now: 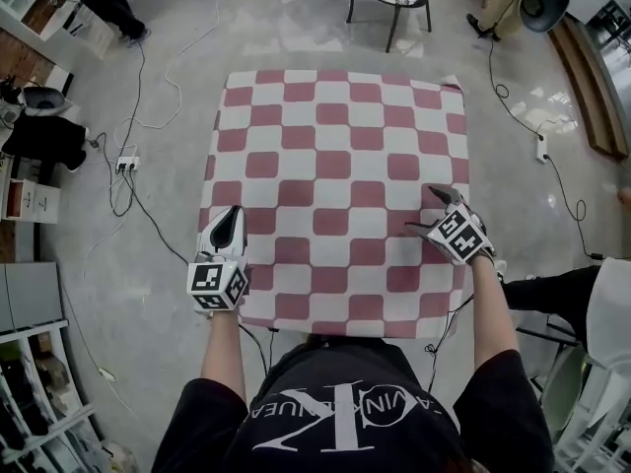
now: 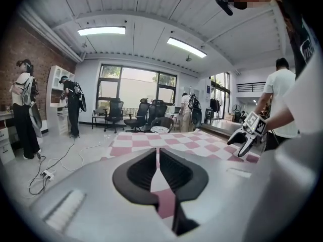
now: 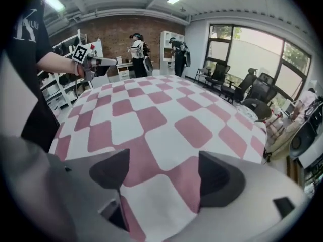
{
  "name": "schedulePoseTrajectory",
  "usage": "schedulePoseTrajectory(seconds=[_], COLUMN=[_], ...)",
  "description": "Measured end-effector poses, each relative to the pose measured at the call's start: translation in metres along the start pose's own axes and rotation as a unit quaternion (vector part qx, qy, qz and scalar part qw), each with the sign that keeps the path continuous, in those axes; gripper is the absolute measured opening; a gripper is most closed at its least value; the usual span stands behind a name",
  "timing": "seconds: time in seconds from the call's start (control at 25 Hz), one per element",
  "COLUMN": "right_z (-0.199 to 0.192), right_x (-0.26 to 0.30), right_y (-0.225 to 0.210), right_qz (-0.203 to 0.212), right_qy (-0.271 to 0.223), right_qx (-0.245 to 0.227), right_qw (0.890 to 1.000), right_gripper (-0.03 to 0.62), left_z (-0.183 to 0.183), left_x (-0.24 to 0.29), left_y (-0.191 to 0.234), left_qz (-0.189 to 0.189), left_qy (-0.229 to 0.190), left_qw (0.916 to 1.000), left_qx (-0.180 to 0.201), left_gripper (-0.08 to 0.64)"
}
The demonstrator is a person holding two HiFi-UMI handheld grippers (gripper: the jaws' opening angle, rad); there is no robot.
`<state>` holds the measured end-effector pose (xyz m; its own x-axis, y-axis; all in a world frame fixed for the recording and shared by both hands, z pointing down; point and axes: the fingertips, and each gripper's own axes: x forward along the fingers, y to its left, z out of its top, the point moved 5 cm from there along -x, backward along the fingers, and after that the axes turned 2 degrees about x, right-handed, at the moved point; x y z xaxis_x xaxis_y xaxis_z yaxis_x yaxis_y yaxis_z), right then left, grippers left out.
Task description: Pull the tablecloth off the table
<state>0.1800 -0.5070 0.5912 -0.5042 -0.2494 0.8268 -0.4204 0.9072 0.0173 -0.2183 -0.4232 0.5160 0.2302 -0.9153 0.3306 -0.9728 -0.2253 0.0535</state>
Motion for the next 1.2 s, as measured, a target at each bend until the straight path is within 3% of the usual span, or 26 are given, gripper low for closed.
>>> schedulePoseTrajectory(seconds=[0.24,0.4,0.52,0.84,1.0,1.2], right_z=[0.002,0.002,0.000,0.003,0.008,0.010], right_x=[0.021,0.033,0.034,0.035,0.037,0.034], right_y=[-0.030,-0.043,-0.048,-0.041,-0.034,-0.020], right_qz=[0.036,0.056,0.058,0.052,0.058,0.056], right_qy=[0.037,0.047,0.041,0.043,0.066,0.079], right_qx=[-0.026,-0.010,0.007,-0.001,-0.009,-0.007], right_qw=[0.998,0.997,0.997,0.998,0.996,0.995], right_gripper=[0.397,0.418,0.442,0.436,0.379,0.253], left_z=[0.002,-0.001,-0.005,-0.019,-0.019,-0.020], left_x=[0.019,0.024,0.025,0.034,0.041,0.045], left_y=[-0.012,-0.016,-0.018,-0.016,-0.015,-0.018], left_qz=[-0.002,0.001,0.001,-0.008,-0.022,-0.044], left_qy=[0.010,0.013,0.018,0.025,0.022,0.022], left_qw=[1.0000,0.9999,0.9998,0.9993,0.9990,0.9982], left_qx=[0.001,-0.002,-0.005,-0.025,-0.031,-0.035], left_gripper=[0.011,0.011,0.011,0.011,0.011,0.011])
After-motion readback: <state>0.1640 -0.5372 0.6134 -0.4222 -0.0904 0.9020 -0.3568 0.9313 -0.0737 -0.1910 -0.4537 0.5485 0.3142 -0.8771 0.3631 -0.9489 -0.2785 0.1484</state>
